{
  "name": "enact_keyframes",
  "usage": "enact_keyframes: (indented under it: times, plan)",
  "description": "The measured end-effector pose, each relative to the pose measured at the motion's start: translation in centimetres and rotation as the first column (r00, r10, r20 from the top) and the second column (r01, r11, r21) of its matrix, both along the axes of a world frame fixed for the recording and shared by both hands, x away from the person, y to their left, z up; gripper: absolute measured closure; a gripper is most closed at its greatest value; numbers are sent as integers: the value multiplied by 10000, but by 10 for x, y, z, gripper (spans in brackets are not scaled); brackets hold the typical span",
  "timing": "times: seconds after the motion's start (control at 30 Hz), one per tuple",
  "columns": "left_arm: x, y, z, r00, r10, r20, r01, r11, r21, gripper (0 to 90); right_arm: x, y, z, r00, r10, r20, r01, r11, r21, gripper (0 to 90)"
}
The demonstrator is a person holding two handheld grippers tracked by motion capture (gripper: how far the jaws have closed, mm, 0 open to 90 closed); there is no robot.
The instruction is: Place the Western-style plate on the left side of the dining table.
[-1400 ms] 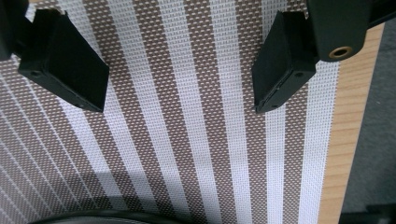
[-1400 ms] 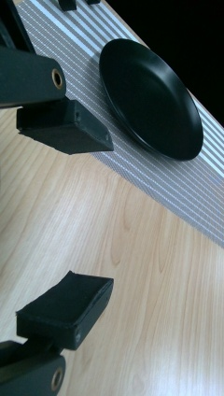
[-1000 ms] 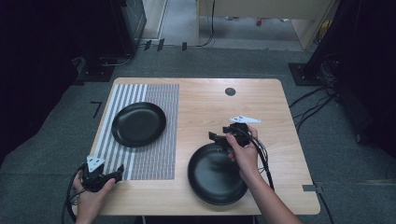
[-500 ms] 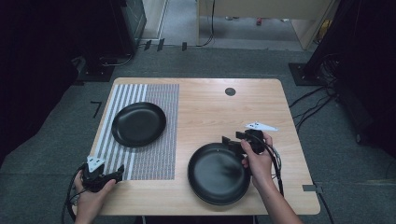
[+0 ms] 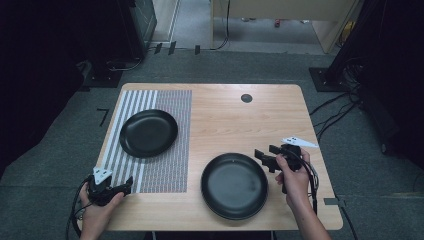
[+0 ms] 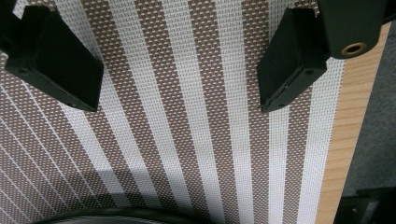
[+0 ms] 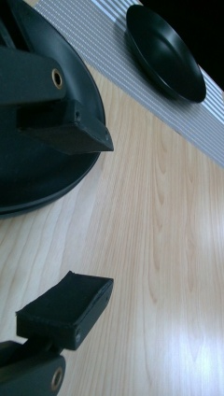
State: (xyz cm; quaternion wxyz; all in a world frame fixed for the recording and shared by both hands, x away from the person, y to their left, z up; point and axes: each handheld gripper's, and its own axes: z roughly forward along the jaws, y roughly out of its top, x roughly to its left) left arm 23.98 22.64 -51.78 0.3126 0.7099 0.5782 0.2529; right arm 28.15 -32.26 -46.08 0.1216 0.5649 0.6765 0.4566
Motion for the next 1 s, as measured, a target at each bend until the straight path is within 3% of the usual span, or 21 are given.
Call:
enact_keyframes:
  times: [0.43,1.0]
  plan:
    - [0,0,0,10000,1,-2,-1,10000,-2,142,-20,-48,-11,9959,-893,-119,892,9960,-63,285]
    - [0,0,0,10000,3,-1,-3,10000,-4,142,-45,-105,-27,9774,-2081,-361,2066,9776,-398,265]
